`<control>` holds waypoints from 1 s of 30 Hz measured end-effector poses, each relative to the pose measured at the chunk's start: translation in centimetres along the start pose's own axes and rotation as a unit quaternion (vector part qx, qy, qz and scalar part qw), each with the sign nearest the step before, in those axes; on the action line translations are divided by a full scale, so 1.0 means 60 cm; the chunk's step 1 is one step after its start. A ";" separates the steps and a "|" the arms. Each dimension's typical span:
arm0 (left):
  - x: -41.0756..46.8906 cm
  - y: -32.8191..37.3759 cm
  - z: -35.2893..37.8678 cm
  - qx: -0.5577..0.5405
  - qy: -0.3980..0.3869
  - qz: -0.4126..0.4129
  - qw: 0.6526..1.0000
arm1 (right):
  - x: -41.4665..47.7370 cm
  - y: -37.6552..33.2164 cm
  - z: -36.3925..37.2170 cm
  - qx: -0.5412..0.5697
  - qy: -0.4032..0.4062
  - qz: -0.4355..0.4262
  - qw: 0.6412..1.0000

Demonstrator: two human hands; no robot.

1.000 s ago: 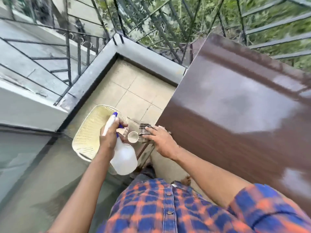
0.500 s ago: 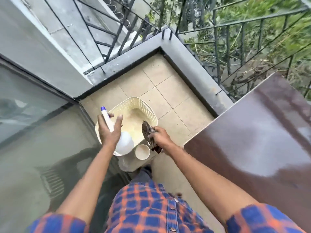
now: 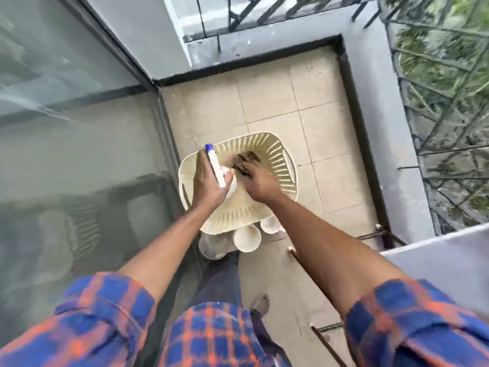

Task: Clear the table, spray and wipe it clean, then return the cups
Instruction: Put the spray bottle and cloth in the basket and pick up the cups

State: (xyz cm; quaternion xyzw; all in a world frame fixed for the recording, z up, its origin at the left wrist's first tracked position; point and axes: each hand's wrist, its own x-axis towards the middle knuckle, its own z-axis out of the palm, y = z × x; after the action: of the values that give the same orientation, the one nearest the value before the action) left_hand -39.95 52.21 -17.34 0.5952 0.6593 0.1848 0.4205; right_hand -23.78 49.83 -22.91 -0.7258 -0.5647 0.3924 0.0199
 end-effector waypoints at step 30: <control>-0.330 -0.068 0.069 0.168 -0.065 0.039 0.983 | -0.318 0.097 0.017 0.180 -0.003 0.192 0.965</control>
State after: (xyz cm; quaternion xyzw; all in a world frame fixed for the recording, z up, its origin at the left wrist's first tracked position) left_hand -40.54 31.59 -16.14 0.6934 0.6286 0.0492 0.3489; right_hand -20.76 31.37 -15.93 -0.8037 -0.3349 0.4864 0.0730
